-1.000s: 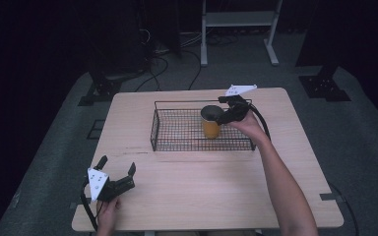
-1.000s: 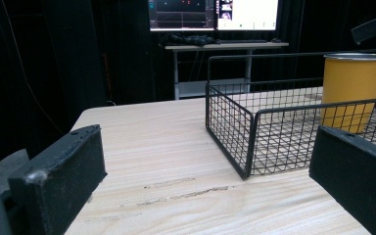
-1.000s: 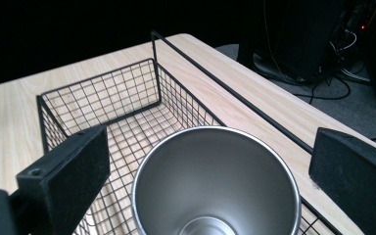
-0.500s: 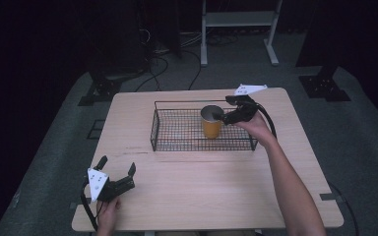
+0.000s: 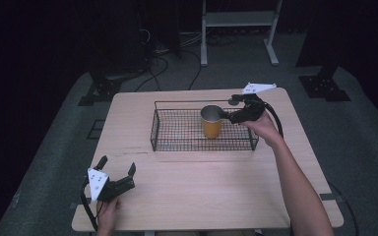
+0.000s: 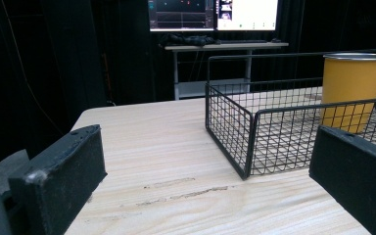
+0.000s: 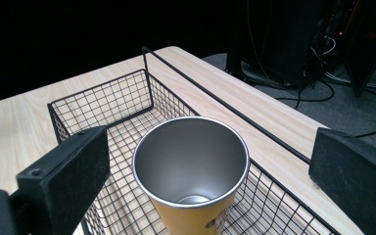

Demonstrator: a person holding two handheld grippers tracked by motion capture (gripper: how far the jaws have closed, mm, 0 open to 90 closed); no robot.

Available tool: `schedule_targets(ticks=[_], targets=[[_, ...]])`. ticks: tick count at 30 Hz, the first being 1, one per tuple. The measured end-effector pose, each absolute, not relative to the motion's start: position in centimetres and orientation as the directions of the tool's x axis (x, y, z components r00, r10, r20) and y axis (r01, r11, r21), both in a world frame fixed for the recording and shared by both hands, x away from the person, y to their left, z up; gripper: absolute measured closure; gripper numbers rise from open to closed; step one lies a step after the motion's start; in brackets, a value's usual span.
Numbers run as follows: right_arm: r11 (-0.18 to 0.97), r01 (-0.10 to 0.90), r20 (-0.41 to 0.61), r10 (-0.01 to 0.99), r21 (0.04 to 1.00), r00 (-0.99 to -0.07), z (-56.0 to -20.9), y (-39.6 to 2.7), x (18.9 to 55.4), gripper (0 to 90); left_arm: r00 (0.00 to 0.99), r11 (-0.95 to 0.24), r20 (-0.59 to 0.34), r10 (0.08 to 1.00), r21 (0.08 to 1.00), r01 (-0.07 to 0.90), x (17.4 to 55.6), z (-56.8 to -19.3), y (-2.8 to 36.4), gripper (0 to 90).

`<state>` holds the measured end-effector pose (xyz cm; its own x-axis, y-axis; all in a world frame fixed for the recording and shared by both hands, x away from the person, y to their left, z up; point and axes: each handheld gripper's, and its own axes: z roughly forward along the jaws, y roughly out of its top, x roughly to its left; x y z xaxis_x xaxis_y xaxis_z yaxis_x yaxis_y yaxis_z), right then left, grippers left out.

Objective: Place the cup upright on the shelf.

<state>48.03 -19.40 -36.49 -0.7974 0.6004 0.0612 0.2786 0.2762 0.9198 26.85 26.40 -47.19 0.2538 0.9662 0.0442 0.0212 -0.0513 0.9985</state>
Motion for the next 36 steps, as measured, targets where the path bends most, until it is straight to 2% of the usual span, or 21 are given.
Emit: schedule_targets(ticks=[36], targets=[[0.274,0.306,0.076,0.620,0.912,-0.781,-37.4,-22.7,45.0,1.3,0.253,-0.060,0.053,0.966,0.998,0.021,26.9,-47.2,26.3,0.0]])
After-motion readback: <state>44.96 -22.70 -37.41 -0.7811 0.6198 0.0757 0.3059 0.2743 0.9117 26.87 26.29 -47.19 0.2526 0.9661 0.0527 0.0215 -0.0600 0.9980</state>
